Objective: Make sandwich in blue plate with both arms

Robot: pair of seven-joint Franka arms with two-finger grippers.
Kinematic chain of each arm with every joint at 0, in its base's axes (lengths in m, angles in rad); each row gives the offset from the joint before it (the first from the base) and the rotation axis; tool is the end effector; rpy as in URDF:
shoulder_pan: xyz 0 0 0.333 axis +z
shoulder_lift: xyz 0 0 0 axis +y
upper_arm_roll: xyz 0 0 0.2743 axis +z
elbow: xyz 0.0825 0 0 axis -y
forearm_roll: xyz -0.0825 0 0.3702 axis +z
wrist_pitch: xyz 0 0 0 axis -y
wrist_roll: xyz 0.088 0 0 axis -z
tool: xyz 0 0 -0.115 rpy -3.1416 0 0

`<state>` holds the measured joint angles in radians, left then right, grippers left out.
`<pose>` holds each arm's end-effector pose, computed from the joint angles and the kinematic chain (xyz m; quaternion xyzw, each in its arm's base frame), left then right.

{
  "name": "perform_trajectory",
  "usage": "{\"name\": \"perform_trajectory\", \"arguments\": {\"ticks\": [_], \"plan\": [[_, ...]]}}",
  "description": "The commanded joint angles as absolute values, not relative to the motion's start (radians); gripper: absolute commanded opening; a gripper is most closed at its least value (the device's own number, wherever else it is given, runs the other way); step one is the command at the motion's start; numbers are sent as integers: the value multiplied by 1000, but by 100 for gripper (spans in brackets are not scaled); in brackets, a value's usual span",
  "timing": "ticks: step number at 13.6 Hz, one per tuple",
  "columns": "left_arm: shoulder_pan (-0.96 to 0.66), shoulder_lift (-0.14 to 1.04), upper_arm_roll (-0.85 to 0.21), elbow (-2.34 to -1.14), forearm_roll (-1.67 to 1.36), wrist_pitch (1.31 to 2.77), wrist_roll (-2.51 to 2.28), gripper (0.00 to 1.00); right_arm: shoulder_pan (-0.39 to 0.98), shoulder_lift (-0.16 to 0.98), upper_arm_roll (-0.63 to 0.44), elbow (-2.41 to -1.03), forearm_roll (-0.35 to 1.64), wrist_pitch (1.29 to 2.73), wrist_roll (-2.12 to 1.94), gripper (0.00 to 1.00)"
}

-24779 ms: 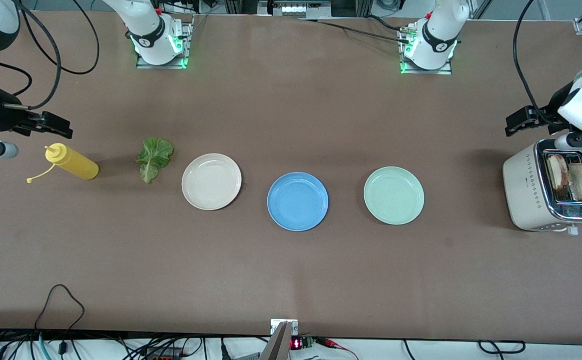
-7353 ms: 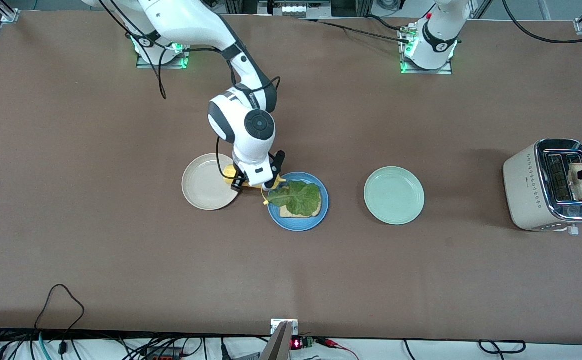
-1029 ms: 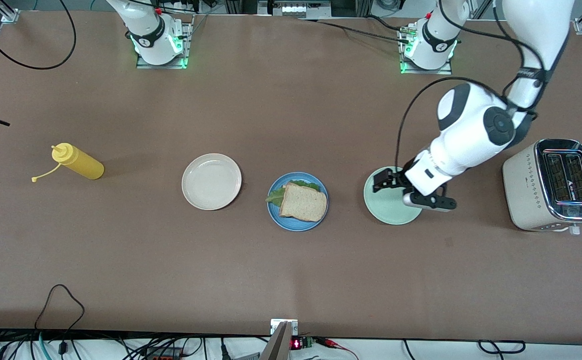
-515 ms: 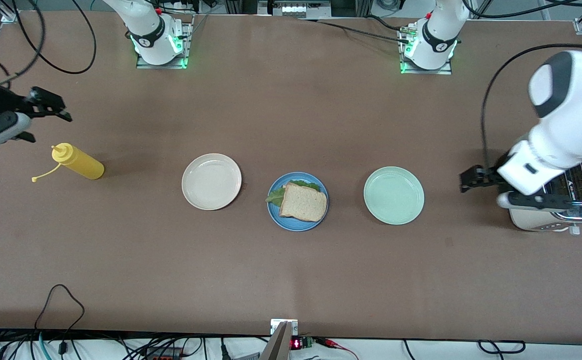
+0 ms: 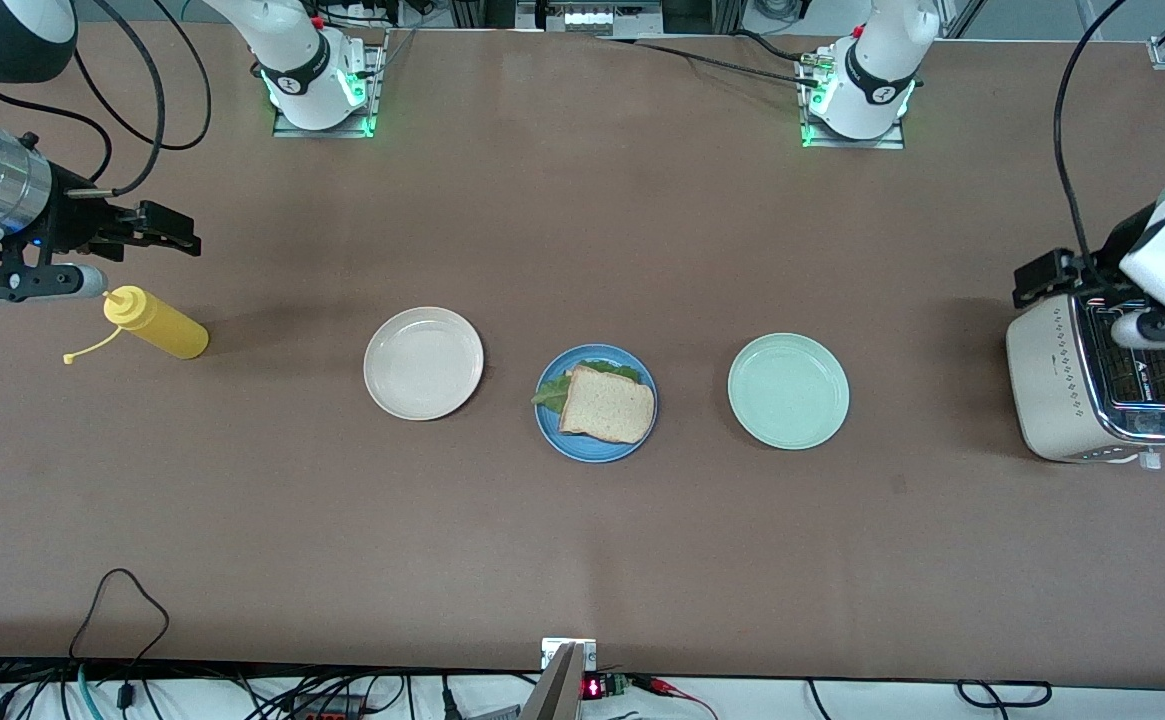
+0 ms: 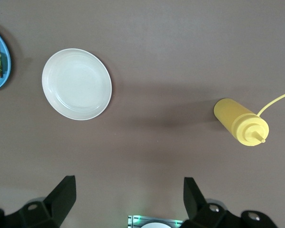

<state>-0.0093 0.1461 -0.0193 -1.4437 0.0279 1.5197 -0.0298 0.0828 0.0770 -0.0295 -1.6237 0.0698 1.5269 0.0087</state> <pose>0.5729 -0.0123 0.5470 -0.9993 -0.0009 0.0346 0.0136 0.5467 0.0379 0.5058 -0.9954 -0.0206 0.0877 0.0310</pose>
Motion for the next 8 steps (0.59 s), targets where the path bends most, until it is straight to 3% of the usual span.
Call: {"name": "perform_trajectory", "arguments": {"ticks": [1,8], "plan": [[-15,68,-6,-1544,3,1540,-23,100,66,77,-43,-1614,28,1539,29,100],[5,-35,-11,-1715,2,1634,-31,100,64,61,-43,-1583,21,1502,-40,100]]}}
